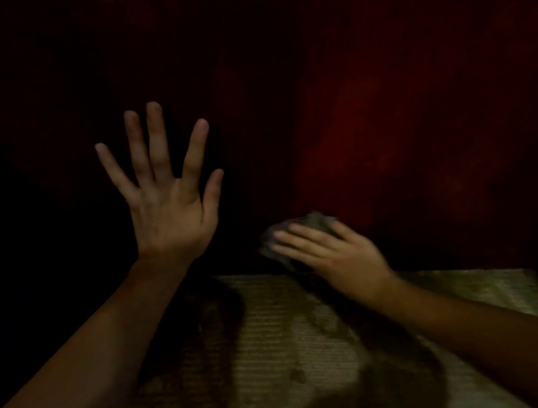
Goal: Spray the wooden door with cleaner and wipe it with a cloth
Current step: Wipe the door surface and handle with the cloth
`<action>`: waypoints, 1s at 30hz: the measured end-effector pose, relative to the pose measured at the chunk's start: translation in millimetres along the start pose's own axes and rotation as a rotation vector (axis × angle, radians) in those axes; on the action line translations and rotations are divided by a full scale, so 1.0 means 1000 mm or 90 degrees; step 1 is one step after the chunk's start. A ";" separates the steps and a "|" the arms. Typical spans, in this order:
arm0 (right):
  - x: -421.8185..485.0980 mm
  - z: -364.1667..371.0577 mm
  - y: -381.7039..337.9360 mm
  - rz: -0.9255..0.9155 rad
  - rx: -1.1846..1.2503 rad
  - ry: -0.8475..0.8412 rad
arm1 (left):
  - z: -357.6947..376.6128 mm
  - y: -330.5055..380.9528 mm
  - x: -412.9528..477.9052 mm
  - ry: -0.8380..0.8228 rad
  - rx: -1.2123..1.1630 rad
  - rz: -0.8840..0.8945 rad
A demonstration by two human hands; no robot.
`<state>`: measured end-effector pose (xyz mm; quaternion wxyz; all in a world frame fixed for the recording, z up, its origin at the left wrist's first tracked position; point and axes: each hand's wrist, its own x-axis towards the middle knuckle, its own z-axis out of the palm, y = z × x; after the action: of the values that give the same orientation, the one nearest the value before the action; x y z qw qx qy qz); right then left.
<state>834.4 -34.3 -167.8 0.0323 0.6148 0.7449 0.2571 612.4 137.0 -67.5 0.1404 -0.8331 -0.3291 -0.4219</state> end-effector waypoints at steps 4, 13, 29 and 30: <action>-0.051 -0.011 0.049 -0.020 -0.027 -0.121 | -0.007 -0.041 -0.013 -0.025 0.019 -0.042; 0.067 0.009 -0.049 -0.189 -0.180 -0.133 | -0.013 -0.087 -0.037 0.006 -0.004 -0.164; 0.223 -0.117 -0.094 -0.303 -0.362 -0.146 | -0.037 -0.094 -0.024 0.121 -0.164 -0.172; 0.235 -0.135 -0.086 -0.288 -0.374 -0.098 | -0.043 -0.093 -0.016 0.137 -0.159 -0.160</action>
<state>651.2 128.7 -24.3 0.3188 0.4170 0.7516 0.3994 517.3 177.7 -58.1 0.0163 -0.7467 -0.3586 -0.5600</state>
